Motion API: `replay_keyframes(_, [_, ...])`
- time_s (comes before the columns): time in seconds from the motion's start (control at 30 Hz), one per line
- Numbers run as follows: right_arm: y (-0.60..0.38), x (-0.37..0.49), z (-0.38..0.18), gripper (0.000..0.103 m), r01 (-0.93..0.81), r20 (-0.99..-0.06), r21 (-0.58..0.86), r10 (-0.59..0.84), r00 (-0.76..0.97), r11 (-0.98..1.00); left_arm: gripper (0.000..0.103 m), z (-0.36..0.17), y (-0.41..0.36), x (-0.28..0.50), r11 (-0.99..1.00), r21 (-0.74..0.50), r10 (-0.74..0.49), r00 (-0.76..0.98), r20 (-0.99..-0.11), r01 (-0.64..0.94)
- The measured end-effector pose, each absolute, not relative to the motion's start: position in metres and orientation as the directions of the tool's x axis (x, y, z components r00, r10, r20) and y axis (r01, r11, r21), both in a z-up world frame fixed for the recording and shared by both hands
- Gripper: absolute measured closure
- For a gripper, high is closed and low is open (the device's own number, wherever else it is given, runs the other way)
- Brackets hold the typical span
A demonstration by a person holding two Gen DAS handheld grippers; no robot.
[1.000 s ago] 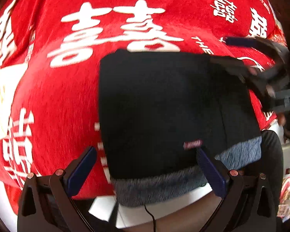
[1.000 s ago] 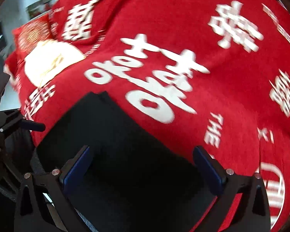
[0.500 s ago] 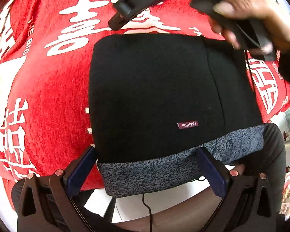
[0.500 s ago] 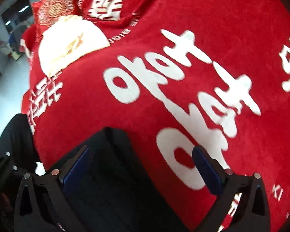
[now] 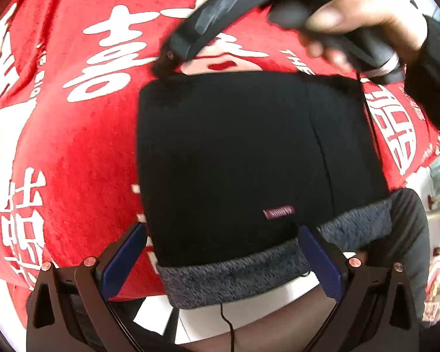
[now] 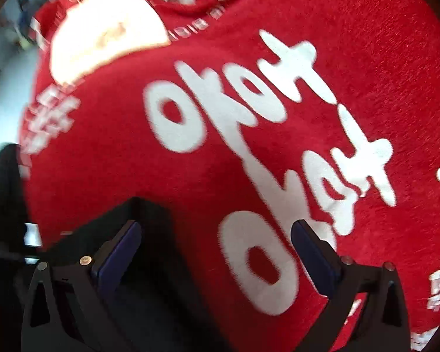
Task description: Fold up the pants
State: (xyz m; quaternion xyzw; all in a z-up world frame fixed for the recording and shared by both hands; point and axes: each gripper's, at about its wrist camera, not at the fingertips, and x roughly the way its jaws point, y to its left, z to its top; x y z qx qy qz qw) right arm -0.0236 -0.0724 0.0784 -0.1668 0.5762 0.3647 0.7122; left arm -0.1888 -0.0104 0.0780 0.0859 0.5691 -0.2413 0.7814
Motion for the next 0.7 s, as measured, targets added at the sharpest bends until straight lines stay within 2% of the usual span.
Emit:
replay_keyframes(0.03, [-0.071,-0.031,0.087,0.001,-0.738,-0.918,0.277,0.395,-0.015,0.615,0.0,0.077,-0.014,-0.192,0.86,-0.15,-0.29,0.226,-0.93,0.488])
replay_keyframes(0.1, [-0.059,-0.048,0.098,0.001,-0.801,-0.884,0.354,0.453,-0.118,0.482,0.0,0.08,-0.018,-0.2,0.847,-0.131,-0.288,0.237,-0.928,0.515])
replay_keyframes(0.2, [-0.039,-0.067,0.082,0.001,-0.825,-0.867,0.421,0.436,-0.243,0.377,0.0,0.079,-0.025,-0.206,0.837,-0.103,-0.276,0.252,-0.927,0.537])
replay_keyframes(0.23, [-0.035,-0.069,0.065,0.001,-0.838,-0.891,0.392,0.383,-0.243,0.379,0.0,0.077,-0.026,-0.205,0.841,-0.094,-0.264,0.252,-0.931,0.534])
replay_keyframes(0.3, [-0.035,-0.067,0.051,0.001,-0.862,-0.921,0.328,0.334,-0.201,0.387,0.0,0.077,-0.026,-0.205,0.842,-0.09,-0.258,0.251,-0.933,0.531])
replay_keyframes(0.43, [-0.053,-0.062,0.082,0.001,-0.816,-0.893,0.351,0.426,-0.144,0.459,0.0,0.09,-0.017,-0.211,0.822,-0.146,-0.325,0.244,-0.914,0.55])
replay_keyframes(0.47, [-0.058,-0.066,0.084,0.001,-0.824,-0.903,0.322,0.413,-0.119,0.466,0.0,0.092,-0.014,-0.211,0.822,-0.154,-0.334,0.247,-0.91,0.548])
replay_keyframes(0.53, [-0.067,-0.078,0.06,0.001,-0.85,-0.974,0.163,0.218,-0.058,0.502,0.0,0.088,-0.011,-0.208,0.832,-0.162,-0.327,0.233,-0.916,0.531])
replay_keyframes(0.6, [-0.087,-0.081,0.062,0.001,-0.798,-0.961,0.203,0.27,-0.052,0.568,0.0,0.079,-0.011,-0.203,0.849,-0.152,-0.292,0.212,-0.933,0.506])
replay_keyframes(0.7, [-0.127,-0.096,0.088,0.001,-0.736,-0.958,0.118,0.272,0.093,0.667,0.0,0.081,-0.006,-0.202,0.857,-0.174,-0.304,0.202,-0.931,0.486])
